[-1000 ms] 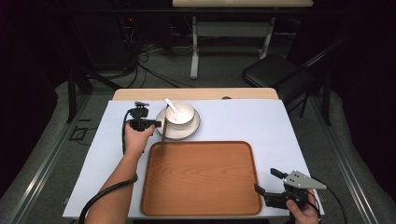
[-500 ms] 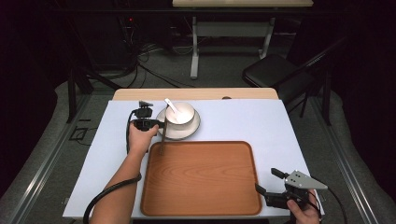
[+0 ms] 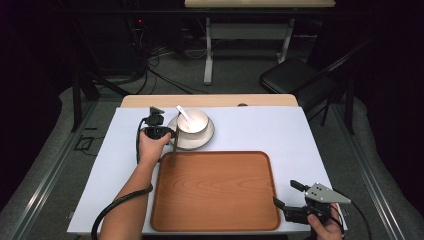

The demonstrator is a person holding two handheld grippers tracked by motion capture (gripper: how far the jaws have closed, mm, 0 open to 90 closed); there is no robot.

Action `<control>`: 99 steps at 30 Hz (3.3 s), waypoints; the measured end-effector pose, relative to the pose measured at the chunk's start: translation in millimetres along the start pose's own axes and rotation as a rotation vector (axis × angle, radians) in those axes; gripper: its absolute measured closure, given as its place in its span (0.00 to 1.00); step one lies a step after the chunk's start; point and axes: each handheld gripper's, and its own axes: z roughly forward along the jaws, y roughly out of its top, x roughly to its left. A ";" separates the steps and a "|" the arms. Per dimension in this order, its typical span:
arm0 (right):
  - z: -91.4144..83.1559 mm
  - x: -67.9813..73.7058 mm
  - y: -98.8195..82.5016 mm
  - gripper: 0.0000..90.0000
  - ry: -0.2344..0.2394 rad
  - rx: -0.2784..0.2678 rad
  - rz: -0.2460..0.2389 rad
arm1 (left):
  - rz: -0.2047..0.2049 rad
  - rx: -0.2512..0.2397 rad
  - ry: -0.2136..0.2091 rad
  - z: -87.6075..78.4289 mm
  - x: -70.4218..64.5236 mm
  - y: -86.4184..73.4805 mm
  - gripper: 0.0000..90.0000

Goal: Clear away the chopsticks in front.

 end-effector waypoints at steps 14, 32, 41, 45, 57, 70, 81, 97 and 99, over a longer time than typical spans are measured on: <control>-0.2 -0.1 0.0 0.17 0.000 -0.001 0.002 | -0.102 0.070 -0.023 3.4 4.9 6.1 0.89; -0.5 0.0 -0.1 0.17 -0.001 -0.004 0.000 | -0.187 0.105 -0.021 5.4 9.7 9.4 0.94; -0.2 -0.1 0.0 0.17 0.000 -0.002 0.001 | -0.188 0.067 -0.028 -10.1 12.0 5.9 0.94; 0.1 0.0 0.1 0.17 0.001 -0.001 0.003 | -0.190 0.052 -0.027 -22.4 12.7 -1.5 0.94; 0.1 1.4 0.4 0.17 -0.001 -0.006 -0.004 | -0.156 0.004 -0.047 -77.5 10.1 -24.2 0.94; 0.4 1.3 0.5 0.17 -0.004 -0.005 0.003 | -0.140 0.005 -0.101 -108.8 15.0 -69.1 0.94; 0.9 2.6 0.7 0.17 -0.008 -0.001 0.002 | -0.145 0.032 -0.162 -109.1 19.5 -125.9 0.94; 1.2 2.5 0.8 0.17 -0.011 0.001 0.006 | -0.189 0.084 -0.174 -98.8 27.7 -176.3 0.94; 1.2 2.5 0.8 0.17 -0.012 0.001 0.006 | -0.183 0.103 -0.171 -96.0 25.4 -176.3 0.94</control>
